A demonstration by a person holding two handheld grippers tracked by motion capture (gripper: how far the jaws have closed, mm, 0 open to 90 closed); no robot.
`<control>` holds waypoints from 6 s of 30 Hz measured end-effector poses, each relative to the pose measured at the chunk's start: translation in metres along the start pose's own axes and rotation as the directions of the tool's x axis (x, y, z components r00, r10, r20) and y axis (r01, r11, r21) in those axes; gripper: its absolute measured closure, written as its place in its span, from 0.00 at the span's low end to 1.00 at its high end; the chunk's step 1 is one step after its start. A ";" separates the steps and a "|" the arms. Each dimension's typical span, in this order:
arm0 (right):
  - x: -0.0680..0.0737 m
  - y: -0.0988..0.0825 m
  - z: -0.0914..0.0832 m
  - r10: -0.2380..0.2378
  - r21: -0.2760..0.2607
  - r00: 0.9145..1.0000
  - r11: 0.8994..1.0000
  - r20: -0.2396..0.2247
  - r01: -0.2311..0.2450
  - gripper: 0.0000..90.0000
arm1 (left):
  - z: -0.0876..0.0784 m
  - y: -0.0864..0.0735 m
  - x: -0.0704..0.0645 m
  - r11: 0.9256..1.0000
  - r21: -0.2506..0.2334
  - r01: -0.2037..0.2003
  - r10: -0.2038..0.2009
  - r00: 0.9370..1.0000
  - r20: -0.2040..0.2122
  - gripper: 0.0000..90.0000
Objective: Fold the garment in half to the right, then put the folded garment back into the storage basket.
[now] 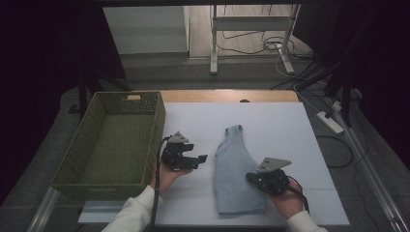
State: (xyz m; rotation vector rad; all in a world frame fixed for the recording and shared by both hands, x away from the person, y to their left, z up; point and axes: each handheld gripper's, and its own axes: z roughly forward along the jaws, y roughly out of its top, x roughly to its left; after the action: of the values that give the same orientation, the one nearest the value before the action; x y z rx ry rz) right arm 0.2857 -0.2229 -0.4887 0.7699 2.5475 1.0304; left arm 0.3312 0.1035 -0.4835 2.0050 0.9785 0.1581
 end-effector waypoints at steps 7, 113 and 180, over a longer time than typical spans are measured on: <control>0.011 0.005 -0.004 -0.046 -0.031 0.998 0.999 -0.045 0.045 0.92 | 0.002 0.001 -0.001 1.000 0.000 -0.004 0.004 1.000 0.000 0.28; 0.076 -0.007 0.020 -0.371 0.129 0.908 0.908 -0.194 0.399 0.37 | 0.001 0.001 -0.001 1.000 0.008 -0.009 0.009 1.000 -0.007 0.28; 0.071 0.016 0.003 -0.218 -0.072 0.914 0.976 -0.344 0.206 0.85 | 0.021 0.019 -0.010 1.000 0.018 -0.021 0.021 1.000 -0.008 0.23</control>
State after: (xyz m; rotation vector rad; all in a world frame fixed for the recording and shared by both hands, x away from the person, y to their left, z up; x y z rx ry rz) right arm 0.2347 -0.1703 -0.4838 0.3079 2.8186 1.2246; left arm 0.3446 0.0769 -0.4793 2.0335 0.9677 0.1700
